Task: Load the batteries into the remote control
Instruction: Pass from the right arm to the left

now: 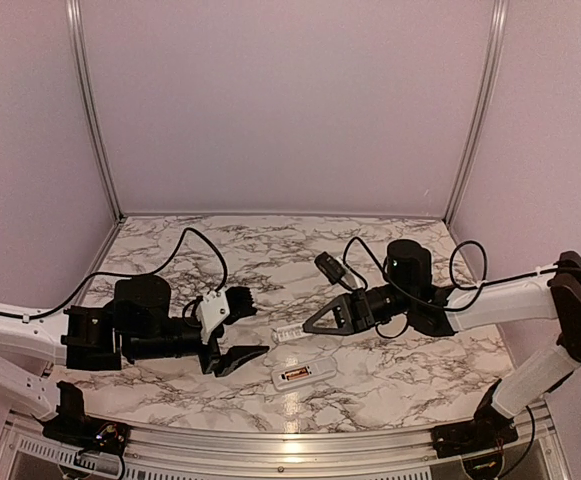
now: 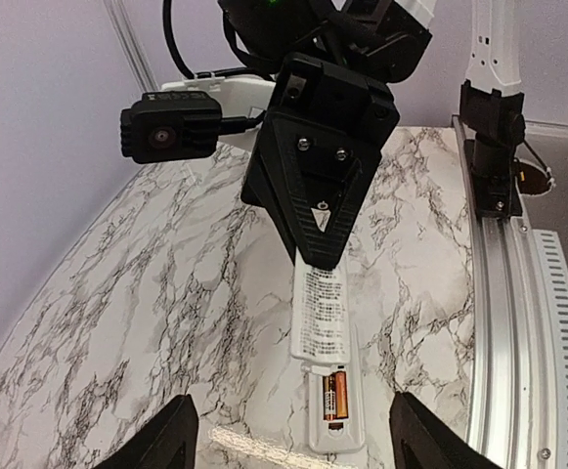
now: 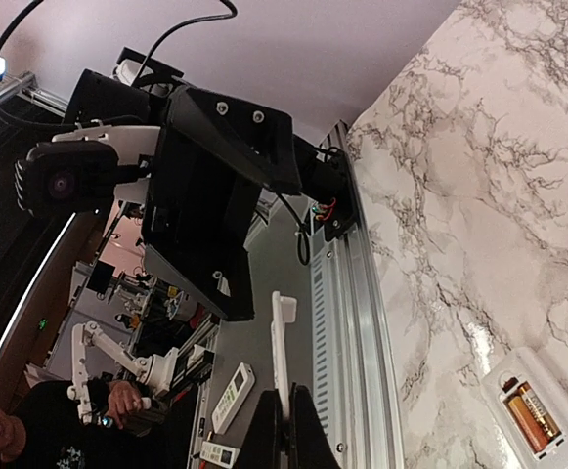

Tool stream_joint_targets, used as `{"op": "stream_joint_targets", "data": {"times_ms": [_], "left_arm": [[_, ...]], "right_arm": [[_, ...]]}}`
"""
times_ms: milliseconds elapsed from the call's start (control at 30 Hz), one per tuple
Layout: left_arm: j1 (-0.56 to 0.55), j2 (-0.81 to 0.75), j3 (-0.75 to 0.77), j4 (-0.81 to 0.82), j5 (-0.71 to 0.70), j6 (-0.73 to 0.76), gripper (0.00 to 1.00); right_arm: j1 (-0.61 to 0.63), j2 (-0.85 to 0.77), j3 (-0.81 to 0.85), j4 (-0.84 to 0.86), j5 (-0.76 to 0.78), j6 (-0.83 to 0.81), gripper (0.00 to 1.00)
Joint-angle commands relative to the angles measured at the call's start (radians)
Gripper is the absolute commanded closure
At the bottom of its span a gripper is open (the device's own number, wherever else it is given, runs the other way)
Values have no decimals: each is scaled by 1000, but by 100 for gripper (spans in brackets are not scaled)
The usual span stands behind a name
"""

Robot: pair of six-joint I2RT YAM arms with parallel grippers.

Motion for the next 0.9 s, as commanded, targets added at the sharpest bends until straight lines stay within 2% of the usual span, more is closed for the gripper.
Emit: {"op": "stream_joint_targets", "data": {"times_ms": [0,200,567,867], "left_arm": [[-50,78,84,-88,-121,152,32],[-97,114,118,-86,-183,196,38],[-124,202,189,-150,-158,227,54],[-125,206,200,-154,-168,237,72]], "right_arm": [[21,28,9,36,-39,20,100],[30,39,5,51,-53,28,100],[35,57,-1,97,-64,56,100],[34,67,-1,99,-73,60,100]]}}
